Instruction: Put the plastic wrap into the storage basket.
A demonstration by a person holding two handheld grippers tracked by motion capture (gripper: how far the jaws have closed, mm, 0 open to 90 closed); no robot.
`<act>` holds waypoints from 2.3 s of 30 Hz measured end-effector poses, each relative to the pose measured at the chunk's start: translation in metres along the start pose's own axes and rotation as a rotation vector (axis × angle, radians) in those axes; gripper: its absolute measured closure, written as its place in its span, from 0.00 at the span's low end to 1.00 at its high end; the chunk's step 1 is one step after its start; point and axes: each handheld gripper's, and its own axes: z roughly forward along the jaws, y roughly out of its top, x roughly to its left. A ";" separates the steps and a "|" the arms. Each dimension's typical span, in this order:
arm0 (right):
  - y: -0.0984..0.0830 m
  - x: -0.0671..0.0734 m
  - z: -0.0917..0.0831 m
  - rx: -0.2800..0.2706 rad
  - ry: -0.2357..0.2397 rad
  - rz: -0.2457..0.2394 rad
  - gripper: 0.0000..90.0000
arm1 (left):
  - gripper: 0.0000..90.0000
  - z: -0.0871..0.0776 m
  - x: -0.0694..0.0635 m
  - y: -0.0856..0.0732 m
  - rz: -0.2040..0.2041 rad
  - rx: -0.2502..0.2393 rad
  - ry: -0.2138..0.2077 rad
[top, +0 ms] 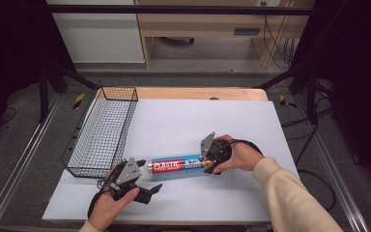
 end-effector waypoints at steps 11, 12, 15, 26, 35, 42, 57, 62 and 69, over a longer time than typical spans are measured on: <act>-0.001 0.020 -0.010 -0.034 -0.119 -0.026 0.34 | 0.04 -0.002 -0.002 0.029 0.070 0.007 -0.015; -0.002 0.019 -0.013 -0.038 -0.119 -0.025 0.34 | 0.04 -0.002 -0.001 0.033 0.080 0.012 -0.013; -0.003 0.020 -0.025 -0.059 -0.130 -0.021 0.34 | 0.04 -0.001 0.002 0.044 0.112 0.026 -0.019; -0.008 0.010 -0.079 0.011 -0.232 -0.052 0.34 | 0.04 0.021 0.022 0.105 0.287 0.089 -0.038; -0.006 -0.009 -0.108 0.042 -0.302 -0.047 0.34 | 0.07 0.060 0.029 0.140 0.424 0.145 -0.041; 0.004 -0.010 -0.114 0.064 -0.307 -0.074 0.34 | 0.12 0.082 0.023 0.143 0.503 0.200 -0.032; 0.030 -0.005 -0.123 0.057 -0.314 -0.118 0.34 | 0.24 0.090 0.017 0.152 0.557 0.266 -0.015; 0.035 -0.003 -0.124 0.068 -0.316 -0.128 0.34 | 0.28 0.090 0.017 0.153 0.559 0.289 -0.014; 0.037 -0.002 -0.122 0.067 -0.320 -0.137 0.34 | 0.32 0.091 0.019 0.151 0.551 0.318 -0.028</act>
